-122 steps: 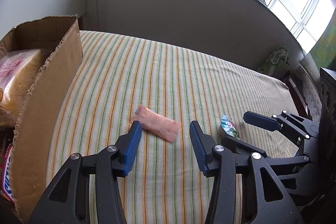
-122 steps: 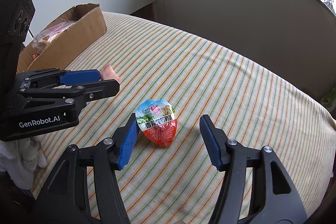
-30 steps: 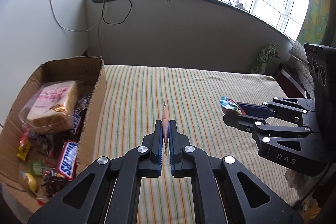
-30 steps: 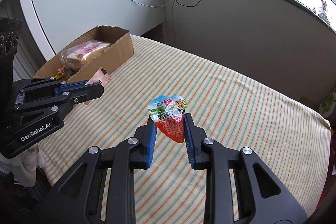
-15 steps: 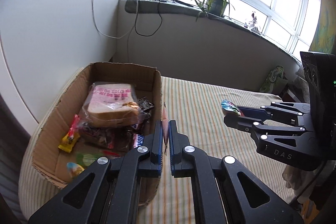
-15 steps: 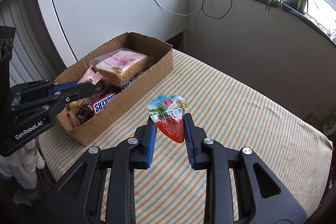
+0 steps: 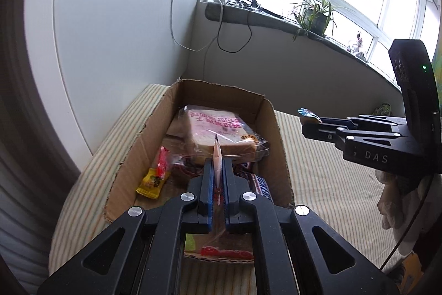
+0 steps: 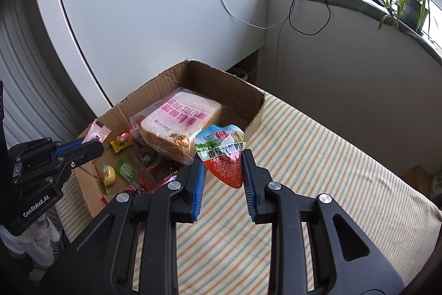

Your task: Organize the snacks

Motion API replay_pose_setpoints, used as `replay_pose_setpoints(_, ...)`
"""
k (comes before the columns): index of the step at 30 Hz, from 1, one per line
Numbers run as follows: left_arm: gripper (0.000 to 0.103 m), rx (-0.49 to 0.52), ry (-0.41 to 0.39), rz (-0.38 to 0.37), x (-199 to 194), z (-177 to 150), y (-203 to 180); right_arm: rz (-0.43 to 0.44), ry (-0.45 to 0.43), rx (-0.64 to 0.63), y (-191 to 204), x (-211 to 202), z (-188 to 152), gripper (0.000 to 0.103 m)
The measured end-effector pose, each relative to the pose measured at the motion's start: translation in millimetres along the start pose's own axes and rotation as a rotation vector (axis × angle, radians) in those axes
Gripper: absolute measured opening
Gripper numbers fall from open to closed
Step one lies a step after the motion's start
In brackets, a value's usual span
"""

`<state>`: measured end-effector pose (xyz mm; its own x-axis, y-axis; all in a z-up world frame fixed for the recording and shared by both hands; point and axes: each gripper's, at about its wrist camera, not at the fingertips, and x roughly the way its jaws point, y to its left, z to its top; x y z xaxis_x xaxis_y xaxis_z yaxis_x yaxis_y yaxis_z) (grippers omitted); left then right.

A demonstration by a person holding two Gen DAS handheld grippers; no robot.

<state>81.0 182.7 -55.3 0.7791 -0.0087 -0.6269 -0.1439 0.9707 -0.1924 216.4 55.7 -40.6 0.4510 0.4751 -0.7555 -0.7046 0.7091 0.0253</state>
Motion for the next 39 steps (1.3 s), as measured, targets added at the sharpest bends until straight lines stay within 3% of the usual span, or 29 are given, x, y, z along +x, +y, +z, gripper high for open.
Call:
replay_pose_setpoints(12, 0.004, -0.012, -0.010, 0.019, 0.0, -3.6, 20.6, 0.000, 0.045, 0.008, 13.9, 34.2, 15.2, 0.028)
replay_pose_setpoints(17, 0.005, -0.013, -0.012, 0.019, 0.0, -3.6, 20.8, 0.005, 0.043, 0.017, 13.9, 34.0, 14.6, 0.034)
replay_pose_setpoints(19, 0.009, -0.010, -0.014, 0.021, -2.0, -4.6, 20.6, 0.003, 0.042, 0.011, 15.1, 33.1, 14.9, 0.035)
replay_pose_setpoints(20, 0.017, -0.008, -0.013, 0.021, -2.4, -4.5, 19.9, 0.003, 0.039, 0.007, 15.8, 31.9, 14.9, 0.038)
replay_pose_setpoints(21, 0.025, -0.007, -0.013, 0.023, -2.6, -4.7, 19.2, 0.002, 0.034, 0.005, 16.5, 30.3, 15.0, 0.046)
replay_pose_setpoints(23, 0.031, -0.007, -0.016, 0.025, -3.7, -4.9, 18.3, 0.000, 0.019, 0.005, 17.7, 25.3, 14.5, 0.057)
replay_pose_setpoints(26, 0.039, -0.006, -0.021, 0.035, -6.1, -5.0, 16.9, 0.006, 0.005, 0.005, 19.2, 18.6, 13.6, 0.060)
replay_pose_setpoints(39, 0.047, 0.000, -0.051, 0.058, -28.7, -8.3, 11.5, 0.026, -0.050, 0.022, 23.6, -21.0, -0.1, 0.068)
